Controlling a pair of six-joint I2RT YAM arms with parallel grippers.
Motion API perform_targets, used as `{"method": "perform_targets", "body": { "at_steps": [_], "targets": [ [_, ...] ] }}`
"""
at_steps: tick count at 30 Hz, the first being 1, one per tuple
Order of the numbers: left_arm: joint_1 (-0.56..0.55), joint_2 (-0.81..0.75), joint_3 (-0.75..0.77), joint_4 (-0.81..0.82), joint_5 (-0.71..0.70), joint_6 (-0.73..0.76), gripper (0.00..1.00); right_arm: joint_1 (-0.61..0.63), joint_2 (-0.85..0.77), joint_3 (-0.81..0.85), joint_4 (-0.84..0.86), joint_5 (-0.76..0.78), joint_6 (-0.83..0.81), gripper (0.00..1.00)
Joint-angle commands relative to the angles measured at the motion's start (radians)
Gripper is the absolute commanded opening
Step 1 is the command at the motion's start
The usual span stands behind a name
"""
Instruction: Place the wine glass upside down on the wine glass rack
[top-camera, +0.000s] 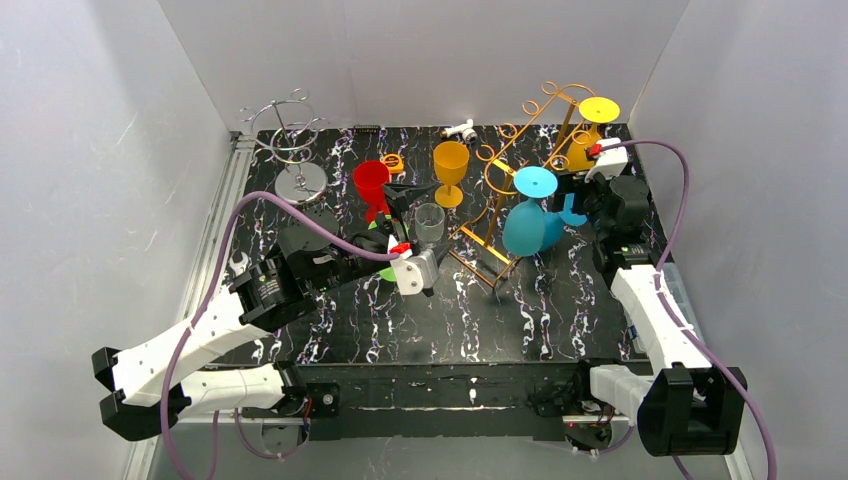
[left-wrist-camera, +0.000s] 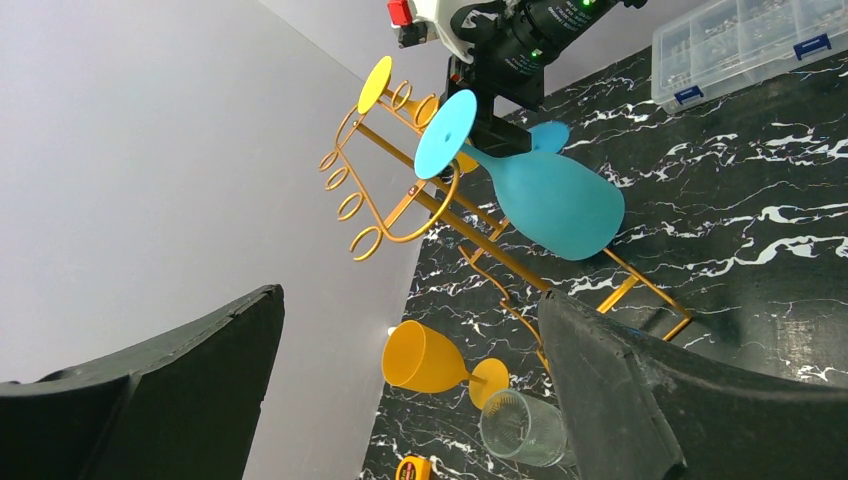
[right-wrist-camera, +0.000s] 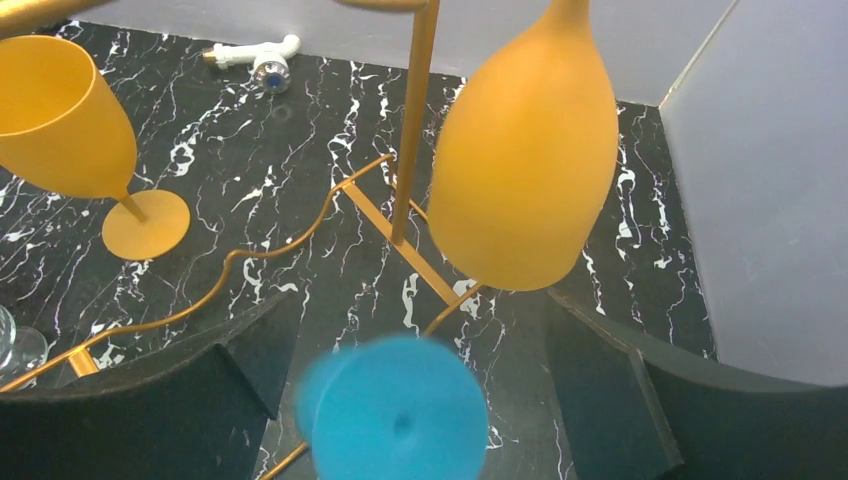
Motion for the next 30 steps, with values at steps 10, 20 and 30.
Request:
{"method": "perform_targets", "body": {
  "at_steps": [10,20,30],
  "targets": [
    [0.008,-0.024,0.015,-0.004,0.011,-0.008,0.98,-0.003,-0.249,0.031,-0.454,0.283,0.386,0.90],
    [0.009,-0.013,0.043,-0.030,0.033,-0.022,0.98,-0.003,-0.061,0.128,-1.018,0.304,0.664,0.80],
    [0.009,-0.015,0.035,-0.031,0.036,-0.019,0.98,0.005,0.074,0.102,-0.928,0.319,0.688,0.80]
  ]
}}
